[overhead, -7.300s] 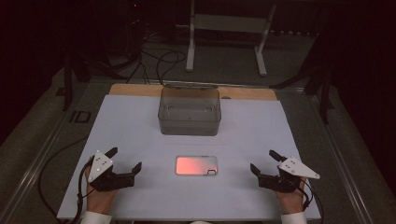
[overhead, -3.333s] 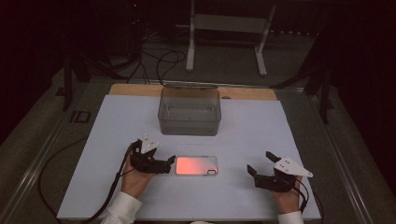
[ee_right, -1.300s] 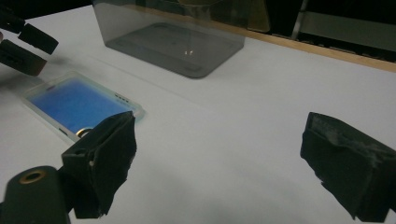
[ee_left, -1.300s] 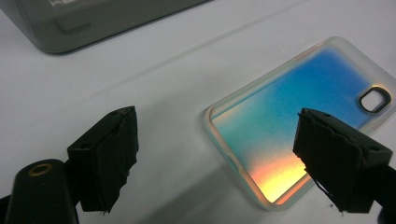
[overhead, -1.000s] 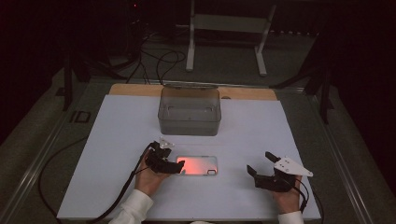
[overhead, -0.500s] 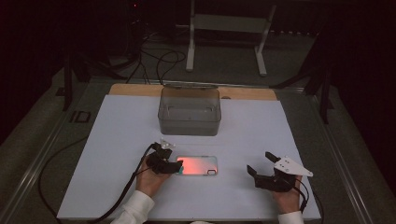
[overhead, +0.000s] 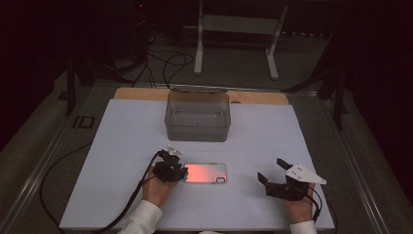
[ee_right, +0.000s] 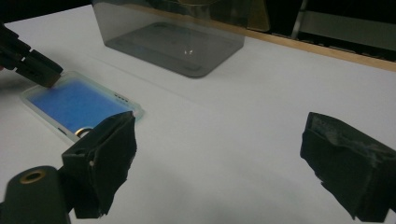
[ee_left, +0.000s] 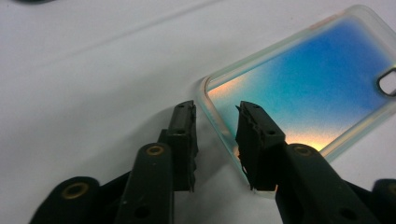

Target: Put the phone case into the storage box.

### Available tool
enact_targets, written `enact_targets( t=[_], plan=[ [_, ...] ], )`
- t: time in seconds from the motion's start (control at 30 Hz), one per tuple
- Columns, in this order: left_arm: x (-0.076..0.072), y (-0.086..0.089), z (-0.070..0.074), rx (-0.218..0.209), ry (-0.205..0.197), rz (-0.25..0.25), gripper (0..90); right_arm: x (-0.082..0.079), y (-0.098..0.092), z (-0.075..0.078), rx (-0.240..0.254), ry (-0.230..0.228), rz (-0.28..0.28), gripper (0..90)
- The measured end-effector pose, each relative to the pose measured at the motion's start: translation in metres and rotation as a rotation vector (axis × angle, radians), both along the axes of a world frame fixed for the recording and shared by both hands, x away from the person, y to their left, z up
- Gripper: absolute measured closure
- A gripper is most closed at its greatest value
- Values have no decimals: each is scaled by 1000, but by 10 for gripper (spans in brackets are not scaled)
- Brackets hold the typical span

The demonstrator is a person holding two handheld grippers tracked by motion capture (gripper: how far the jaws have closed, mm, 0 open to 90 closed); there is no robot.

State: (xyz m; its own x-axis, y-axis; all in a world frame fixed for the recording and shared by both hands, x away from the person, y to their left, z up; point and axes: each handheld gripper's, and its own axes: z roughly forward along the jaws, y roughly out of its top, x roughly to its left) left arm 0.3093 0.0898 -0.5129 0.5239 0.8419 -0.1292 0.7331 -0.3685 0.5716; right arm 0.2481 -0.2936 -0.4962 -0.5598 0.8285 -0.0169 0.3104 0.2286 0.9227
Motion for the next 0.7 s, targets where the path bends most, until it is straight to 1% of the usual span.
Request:
enact_targets(
  t=[0.03,0.07,0.1,0.17,0.2,0.23,0.27,0.33,0.47,0.57,0.6,0.67,0.7],
  plan=[
    [0,0,0,-9,8,-4,743,0,0,0,0,1,0,105],
    [0,-1,0,-12,11,7,776,0,0,0,1,2,0,105],
    [0,-1,0,-12,13,13,783,0,0,0,1,2,0,105],
    [1,-1,0,-27,22,19,816,0,0,0,1,0,0,105],
    [1,-1,0,-27,22,19,852,0,0,0,1,0,0,105],
    [1,-2,-1,-35,19,19,852,0,0,0,-1,1,0,105],
    [1,-2,0,-28,15,19,885,0,0,0,-1,1,-2,105],
    [0,-2,0,-30,13,22,888,0,0,0,1,0,-1,105],
    [0,1,-2,-65,11,36,890,0,0,0,0,2,0,105],
    [0,3,-3,-79,-5,39,891,0,0,0,1,3,-1,105],
    [0,3,-3,-79,-5,39,891,0,0,0,1,3,-1,105],
    [2,6,-2,-103,-16,49,891,0,0,0,2,4,-4,106],
    [3,7,-1,-108,-23,55,891,0,0,0,2,3,-4,105]
  ],
)
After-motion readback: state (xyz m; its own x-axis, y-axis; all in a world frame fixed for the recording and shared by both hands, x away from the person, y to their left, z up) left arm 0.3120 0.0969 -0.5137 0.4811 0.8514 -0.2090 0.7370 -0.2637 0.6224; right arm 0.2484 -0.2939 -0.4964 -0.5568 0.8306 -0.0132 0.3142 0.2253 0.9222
